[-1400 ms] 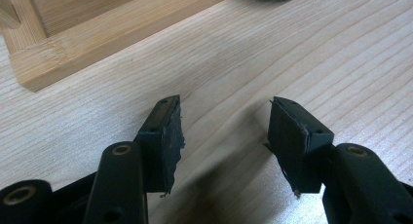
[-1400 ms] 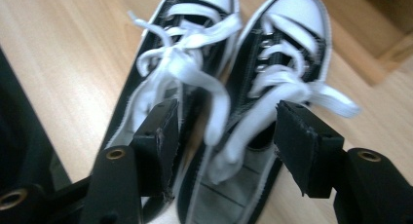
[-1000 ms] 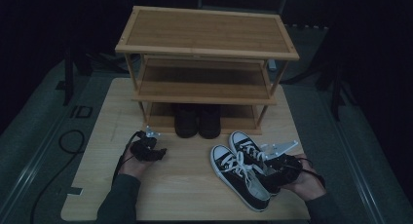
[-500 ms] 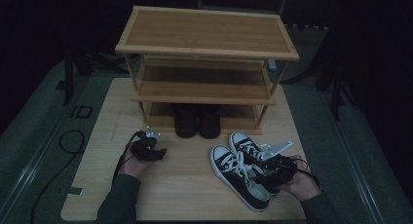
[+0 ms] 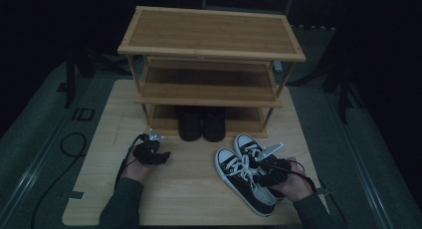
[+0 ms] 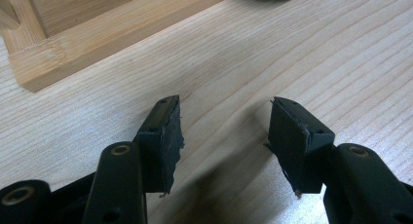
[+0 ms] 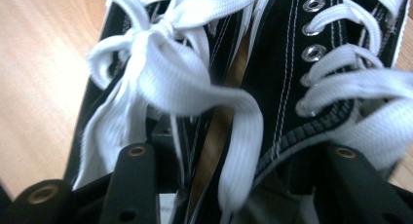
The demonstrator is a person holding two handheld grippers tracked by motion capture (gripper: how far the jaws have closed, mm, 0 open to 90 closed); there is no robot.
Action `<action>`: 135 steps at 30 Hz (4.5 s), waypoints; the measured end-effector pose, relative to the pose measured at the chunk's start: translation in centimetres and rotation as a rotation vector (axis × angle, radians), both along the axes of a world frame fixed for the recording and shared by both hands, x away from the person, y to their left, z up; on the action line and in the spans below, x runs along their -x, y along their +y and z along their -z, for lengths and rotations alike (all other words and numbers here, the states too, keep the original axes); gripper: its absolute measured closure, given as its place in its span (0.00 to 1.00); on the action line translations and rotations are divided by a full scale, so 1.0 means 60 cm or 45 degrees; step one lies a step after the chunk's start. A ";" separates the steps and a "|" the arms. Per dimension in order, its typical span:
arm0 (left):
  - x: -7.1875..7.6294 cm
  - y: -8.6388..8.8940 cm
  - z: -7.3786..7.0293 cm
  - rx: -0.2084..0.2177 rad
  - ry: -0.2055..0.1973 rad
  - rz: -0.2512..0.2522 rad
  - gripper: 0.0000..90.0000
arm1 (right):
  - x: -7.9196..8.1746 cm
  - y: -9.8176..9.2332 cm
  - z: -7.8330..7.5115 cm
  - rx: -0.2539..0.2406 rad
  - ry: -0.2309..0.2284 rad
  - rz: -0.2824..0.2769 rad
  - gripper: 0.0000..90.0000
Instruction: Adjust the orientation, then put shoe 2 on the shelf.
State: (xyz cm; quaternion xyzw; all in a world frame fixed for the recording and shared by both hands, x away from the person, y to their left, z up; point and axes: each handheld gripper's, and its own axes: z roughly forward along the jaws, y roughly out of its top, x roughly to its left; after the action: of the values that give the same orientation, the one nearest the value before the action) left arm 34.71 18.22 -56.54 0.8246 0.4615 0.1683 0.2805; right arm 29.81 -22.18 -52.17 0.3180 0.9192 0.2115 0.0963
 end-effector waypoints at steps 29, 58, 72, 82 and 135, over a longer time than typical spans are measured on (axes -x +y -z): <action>0.000 0.001 0.001 0.003 -0.004 0.000 0.51 | -0.013 -0.017 -0.002 -0.098 0.020 0.005 0.91; 0.000 0.000 0.001 0.004 -0.010 0.000 0.50 | -0.018 -0.040 -0.069 -0.108 -0.053 -0.094 0.91; 0.001 0.000 0.002 0.005 -0.013 -0.001 0.50 | -0.020 -0.033 -0.097 -0.093 -0.075 -0.184 0.90; 0.001 0.001 0.002 0.005 -0.013 0.000 0.50 | -0.023 -0.032 -0.108 -0.102 -0.063 -0.223 0.90; 0.002 -0.001 0.003 0.009 -0.019 -0.002 0.49 | -0.057 -0.002 -0.224 -0.211 -0.122 -0.516 0.89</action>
State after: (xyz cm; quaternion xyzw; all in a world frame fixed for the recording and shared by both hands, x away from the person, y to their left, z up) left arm 34.62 18.17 -56.70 0.8221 0.4605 0.1730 0.2867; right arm 33.22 -22.29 -38.75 0.1231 0.9381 0.3163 0.0689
